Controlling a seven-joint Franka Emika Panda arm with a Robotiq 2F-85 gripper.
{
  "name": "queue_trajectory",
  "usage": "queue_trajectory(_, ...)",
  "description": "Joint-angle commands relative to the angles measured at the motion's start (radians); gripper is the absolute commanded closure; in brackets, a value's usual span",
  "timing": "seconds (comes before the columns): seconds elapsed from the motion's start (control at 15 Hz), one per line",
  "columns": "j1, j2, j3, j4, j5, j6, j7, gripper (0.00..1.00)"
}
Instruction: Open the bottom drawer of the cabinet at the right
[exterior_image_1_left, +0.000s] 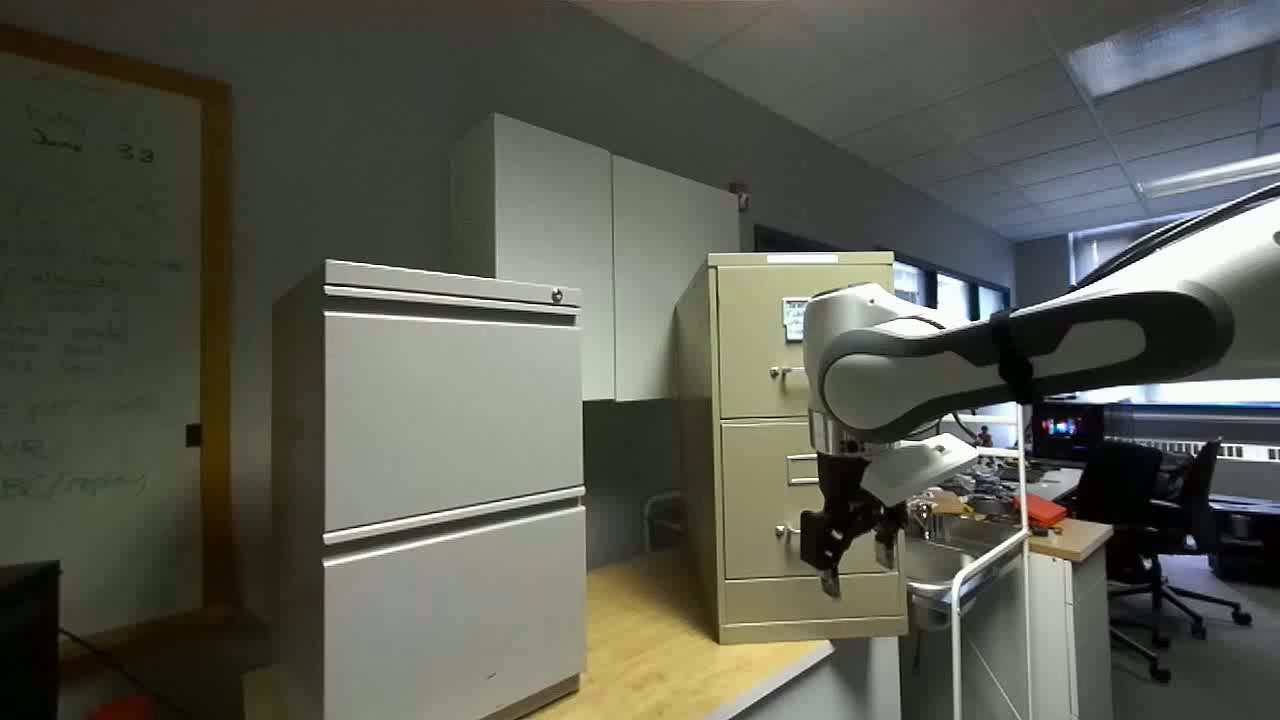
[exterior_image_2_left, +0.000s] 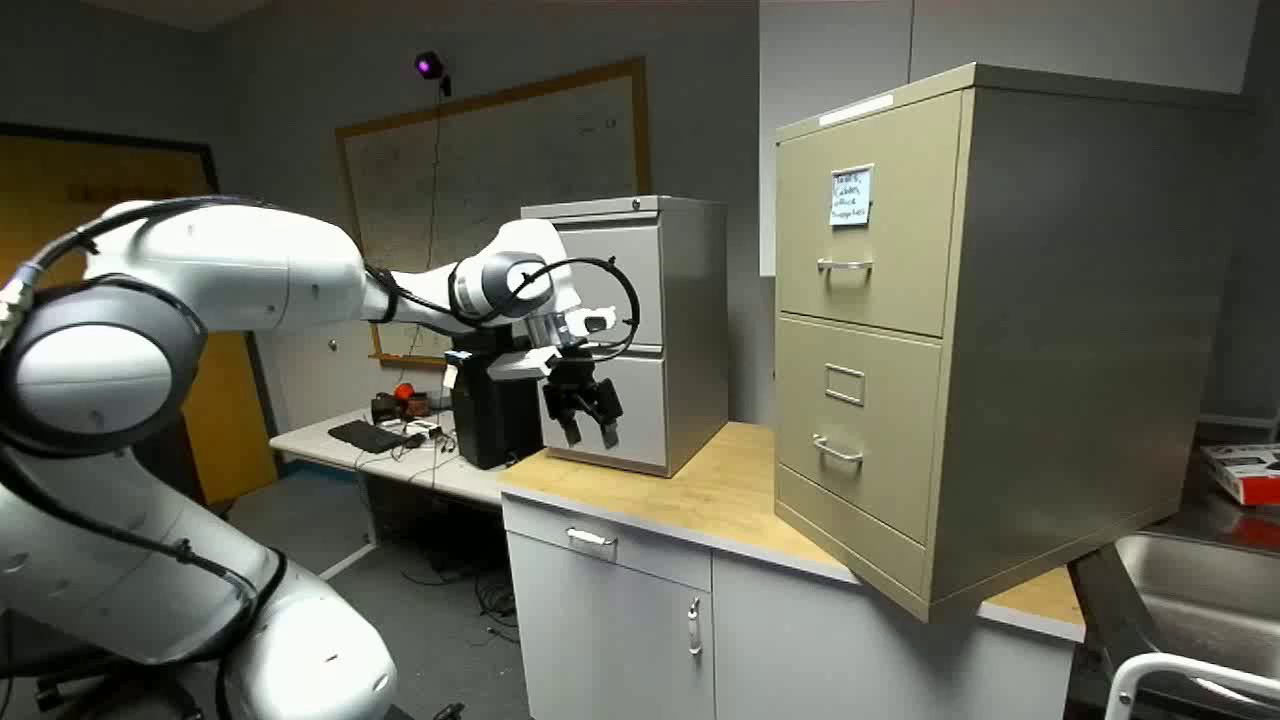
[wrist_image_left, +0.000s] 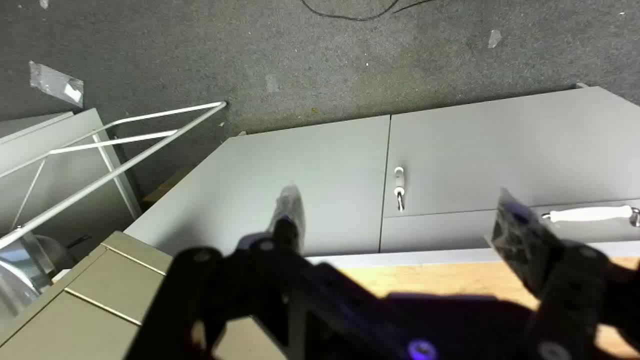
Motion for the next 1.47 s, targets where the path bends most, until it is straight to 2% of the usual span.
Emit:
queue_trajectory(0.0, 0.018, 0.001, -0.014, 0.003, -0.008, -0.002, 0.007, 0.0)
queue_trajectory(0.6, 0.017, -0.004, -0.014, -0.003, -0.01, -0.001, 0.011, 0.0)
queue_trajectory(0.8, 0.005, 0.006, -0.037, 0.0, -0.012, 0.047, 0.013, 0.0)
queue_trajectory(1.13, -0.036, 0.12, -0.125, 0.088, 0.027, 0.25, 0.016, 0.0)
queue_trajectory(1.4, -0.043, 0.258, -0.225, 0.189, 0.191, 0.426, 0.004, 0.0)
